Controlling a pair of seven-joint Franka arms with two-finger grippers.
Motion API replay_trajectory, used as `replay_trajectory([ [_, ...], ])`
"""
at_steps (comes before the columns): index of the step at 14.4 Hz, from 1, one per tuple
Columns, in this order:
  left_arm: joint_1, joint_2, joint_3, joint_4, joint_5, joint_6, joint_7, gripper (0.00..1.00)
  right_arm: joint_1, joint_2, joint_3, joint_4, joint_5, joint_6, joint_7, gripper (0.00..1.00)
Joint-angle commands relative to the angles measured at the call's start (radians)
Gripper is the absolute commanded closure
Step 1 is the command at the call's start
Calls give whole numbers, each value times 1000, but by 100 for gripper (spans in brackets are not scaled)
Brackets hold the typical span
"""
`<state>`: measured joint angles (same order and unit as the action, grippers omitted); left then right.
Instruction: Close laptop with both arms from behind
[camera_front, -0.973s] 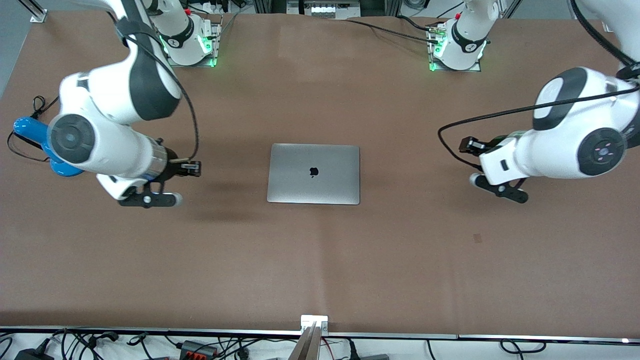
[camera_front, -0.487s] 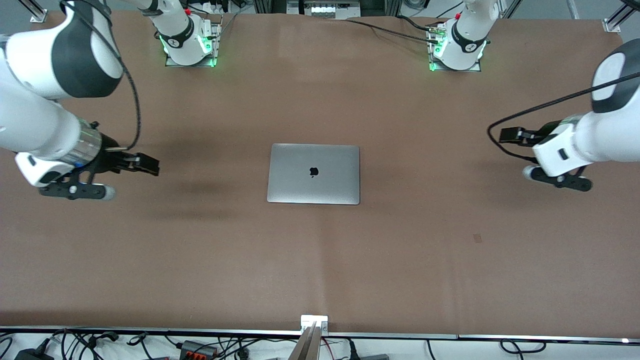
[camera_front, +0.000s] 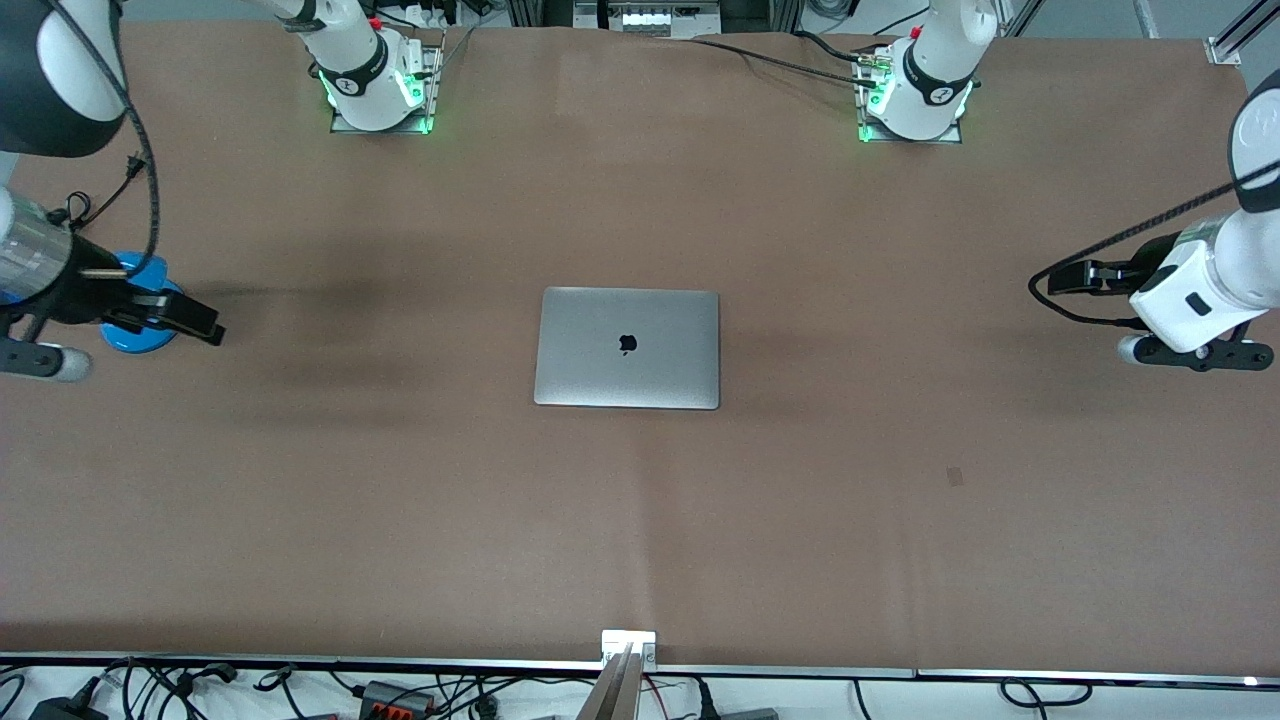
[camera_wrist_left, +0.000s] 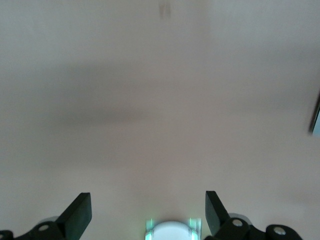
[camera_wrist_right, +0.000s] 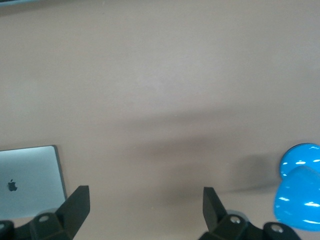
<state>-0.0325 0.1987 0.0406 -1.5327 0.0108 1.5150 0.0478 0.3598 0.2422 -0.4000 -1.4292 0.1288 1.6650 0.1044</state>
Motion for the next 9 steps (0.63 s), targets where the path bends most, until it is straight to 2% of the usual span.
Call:
replay_trajectory([
  [1,-8,-189,24,-216,-22,194,13,0,-140,-15,108,3,-9,4,-46,0],
  [2,3,-203,12,-221,-23,189,18,0,-219,-18,169,4,-8,12,-46,0],
  [4,58,-234,-89,-242,-23,139,6,0,-361,-30,301,4,-15,13,-48,0],
  [5,63,-234,-97,-236,-25,116,9,0,-392,-32,337,3,-37,13,-48,0],
  [6,46,-236,-88,-227,-26,87,7,0,-406,-32,369,3,-81,15,-46,0],
  [7,28,-236,-62,-212,-28,68,7,0,-410,-38,375,3,-103,13,-48,0],
  [8,-7,-234,-7,-193,-28,68,10,0,-409,-43,377,3,-107,7,-58,0],
  [9,-32,-226,10,-185,-26,68,10,0,-406,-44,375,0,-110,6,-87,0],
])
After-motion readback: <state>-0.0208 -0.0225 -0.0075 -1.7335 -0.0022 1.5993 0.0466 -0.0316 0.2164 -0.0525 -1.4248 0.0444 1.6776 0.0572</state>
